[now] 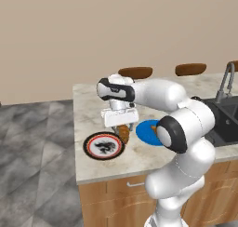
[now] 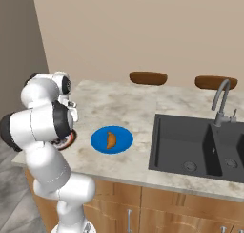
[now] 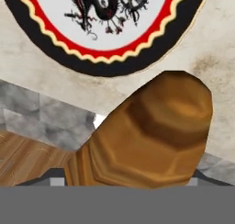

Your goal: Place the pastries on the plates.

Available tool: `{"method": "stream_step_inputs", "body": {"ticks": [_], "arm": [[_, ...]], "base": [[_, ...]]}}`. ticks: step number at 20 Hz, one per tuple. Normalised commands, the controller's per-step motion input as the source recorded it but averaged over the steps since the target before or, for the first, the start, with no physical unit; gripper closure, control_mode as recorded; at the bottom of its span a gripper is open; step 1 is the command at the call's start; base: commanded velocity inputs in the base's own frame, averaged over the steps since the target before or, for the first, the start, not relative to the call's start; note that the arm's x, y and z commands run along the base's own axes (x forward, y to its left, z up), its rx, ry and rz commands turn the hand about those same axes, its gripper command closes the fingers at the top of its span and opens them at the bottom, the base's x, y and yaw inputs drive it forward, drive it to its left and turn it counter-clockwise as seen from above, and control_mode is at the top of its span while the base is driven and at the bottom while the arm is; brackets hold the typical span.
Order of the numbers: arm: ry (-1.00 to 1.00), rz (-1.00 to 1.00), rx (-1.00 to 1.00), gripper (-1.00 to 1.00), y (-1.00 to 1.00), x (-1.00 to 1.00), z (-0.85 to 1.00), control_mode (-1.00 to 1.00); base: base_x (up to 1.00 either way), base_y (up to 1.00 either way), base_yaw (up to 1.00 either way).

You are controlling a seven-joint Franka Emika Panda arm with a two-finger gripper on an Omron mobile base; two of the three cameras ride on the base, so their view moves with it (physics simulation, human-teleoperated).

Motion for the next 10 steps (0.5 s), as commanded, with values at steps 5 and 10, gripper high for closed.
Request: {"method": "stream_step_inputs", "body": {"ticks": [5,10], "arm": [[-0.12,0.11,0.31,1.00,0.16,0.36,-0.35,-1.00],[-0.60,0.18,0.20,1.00,0.03,0.01,-0.80,-1.00]], "base": [[0.00,0.00,0.00],[0.00,0.00,0.00]]}}
